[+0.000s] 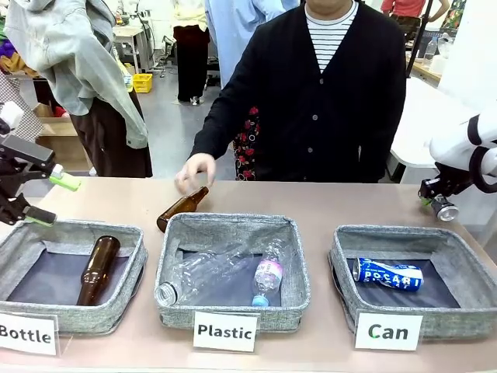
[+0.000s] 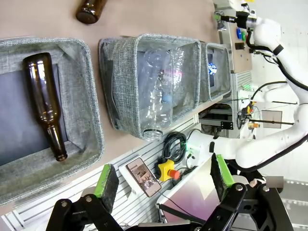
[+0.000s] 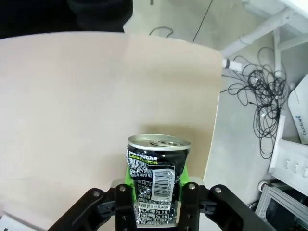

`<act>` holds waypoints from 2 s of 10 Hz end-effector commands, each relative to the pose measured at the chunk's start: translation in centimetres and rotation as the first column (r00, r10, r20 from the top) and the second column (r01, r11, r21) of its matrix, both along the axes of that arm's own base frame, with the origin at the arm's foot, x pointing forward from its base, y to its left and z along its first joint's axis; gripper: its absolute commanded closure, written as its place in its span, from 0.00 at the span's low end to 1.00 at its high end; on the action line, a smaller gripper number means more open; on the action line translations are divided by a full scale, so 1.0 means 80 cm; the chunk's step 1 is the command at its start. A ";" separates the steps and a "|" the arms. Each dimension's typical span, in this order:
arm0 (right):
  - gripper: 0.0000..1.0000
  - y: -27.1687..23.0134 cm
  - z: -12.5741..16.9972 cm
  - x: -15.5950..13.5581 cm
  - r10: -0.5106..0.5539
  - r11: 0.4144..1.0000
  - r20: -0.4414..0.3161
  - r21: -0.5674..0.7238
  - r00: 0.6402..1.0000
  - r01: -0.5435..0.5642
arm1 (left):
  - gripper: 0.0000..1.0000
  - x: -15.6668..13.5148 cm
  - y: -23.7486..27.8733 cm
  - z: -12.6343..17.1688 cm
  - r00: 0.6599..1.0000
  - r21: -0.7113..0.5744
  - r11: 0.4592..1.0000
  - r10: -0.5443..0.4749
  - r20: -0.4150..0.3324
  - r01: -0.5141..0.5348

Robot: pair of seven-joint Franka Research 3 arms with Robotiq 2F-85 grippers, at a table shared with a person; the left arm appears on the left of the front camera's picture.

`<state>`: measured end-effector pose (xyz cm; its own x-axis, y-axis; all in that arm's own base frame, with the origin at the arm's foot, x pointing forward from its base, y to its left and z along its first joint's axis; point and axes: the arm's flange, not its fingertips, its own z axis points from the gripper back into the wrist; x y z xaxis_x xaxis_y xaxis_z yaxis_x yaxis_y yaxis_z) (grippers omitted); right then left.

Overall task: Sort the can waste into the basket.
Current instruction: Pick up the can waste from the table and place it in the right Fabric basket.

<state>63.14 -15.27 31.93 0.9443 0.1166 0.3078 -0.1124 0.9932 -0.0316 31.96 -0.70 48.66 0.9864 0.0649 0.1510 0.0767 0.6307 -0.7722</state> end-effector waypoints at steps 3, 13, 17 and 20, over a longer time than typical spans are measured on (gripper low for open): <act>1.00 0.024 0.113 -0.140 0.133 0.991 0.167 0.005 0.977 -0.136 | 0.00 -0.004 0.002 0.000 1.000 0.002 1.000 -0.001 -0.010 0.001; 1.00 0.162 0.162 -0.336 0.905 0.407 0.194 -0.128 0.379 -0.905 | 0.00 -0.004 0.002 0.000 1.000 0.002 1.000 -0.001 -0.010 0.001; 0.03 0.162 0.155 -0.331 0.937 0.327 0.170 -0.113 0.305 -0.938 | 0.00 -0.004 0.002 0.000 1.000 0.002 1.000 -0.001 -0.010 0.001; 0.00 0.160 0.151 -0.322 0.935 0.325 0.176 -0.086 0.307 -0.942 | 0.00 -0.059 0.096 0.058 0.981 -0.026 0.985 0.175 0.082 -0.173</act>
